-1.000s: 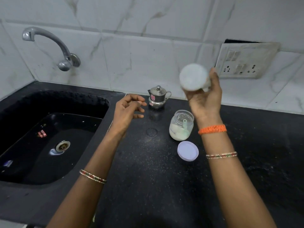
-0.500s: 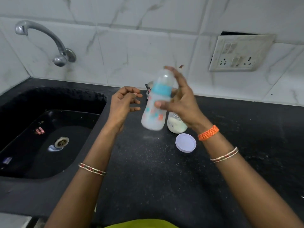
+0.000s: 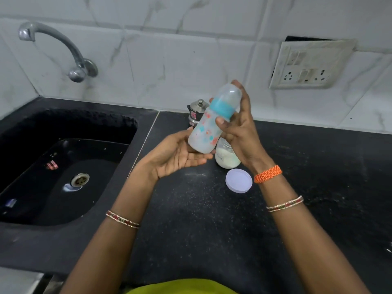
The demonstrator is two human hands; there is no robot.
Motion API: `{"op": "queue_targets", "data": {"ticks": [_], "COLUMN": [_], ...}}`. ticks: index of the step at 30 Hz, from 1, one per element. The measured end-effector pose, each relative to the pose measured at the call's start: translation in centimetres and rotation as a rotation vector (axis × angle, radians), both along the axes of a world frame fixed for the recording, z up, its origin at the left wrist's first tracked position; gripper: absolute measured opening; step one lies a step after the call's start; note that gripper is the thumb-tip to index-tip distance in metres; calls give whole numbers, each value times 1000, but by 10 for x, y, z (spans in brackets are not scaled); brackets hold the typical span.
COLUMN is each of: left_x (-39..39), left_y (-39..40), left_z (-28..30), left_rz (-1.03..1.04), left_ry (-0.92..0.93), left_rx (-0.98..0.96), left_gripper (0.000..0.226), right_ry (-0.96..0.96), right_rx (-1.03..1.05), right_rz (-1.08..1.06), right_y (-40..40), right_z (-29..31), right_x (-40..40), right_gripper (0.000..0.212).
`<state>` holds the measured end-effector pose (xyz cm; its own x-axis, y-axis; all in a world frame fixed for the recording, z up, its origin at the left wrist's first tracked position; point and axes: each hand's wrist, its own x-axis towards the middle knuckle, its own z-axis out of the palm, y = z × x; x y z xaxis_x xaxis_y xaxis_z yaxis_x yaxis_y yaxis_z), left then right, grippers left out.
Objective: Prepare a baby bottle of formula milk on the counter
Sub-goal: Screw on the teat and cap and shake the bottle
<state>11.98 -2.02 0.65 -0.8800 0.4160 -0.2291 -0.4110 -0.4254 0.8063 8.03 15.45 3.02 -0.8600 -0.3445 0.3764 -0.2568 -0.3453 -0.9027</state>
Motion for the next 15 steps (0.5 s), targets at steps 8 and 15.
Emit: {"op": "queue_targets", "data": {"ticks": [8,15], "left_x": [-5,-5], "left_y": [3,-9], "left_z": [-6,19], "left_rz": [404,392], "left_ry": [124,368], "left_rx": [-76,-15], "left_gripper": [30,26], "right_ry": [-117,-826], "right_rx": [108,-965], "right_rz": [-241,-159], "right_y": [-5,-25], "right_z": [-10,-22], "right_x": [-6,-13], "right_gripper": [97,45]}}
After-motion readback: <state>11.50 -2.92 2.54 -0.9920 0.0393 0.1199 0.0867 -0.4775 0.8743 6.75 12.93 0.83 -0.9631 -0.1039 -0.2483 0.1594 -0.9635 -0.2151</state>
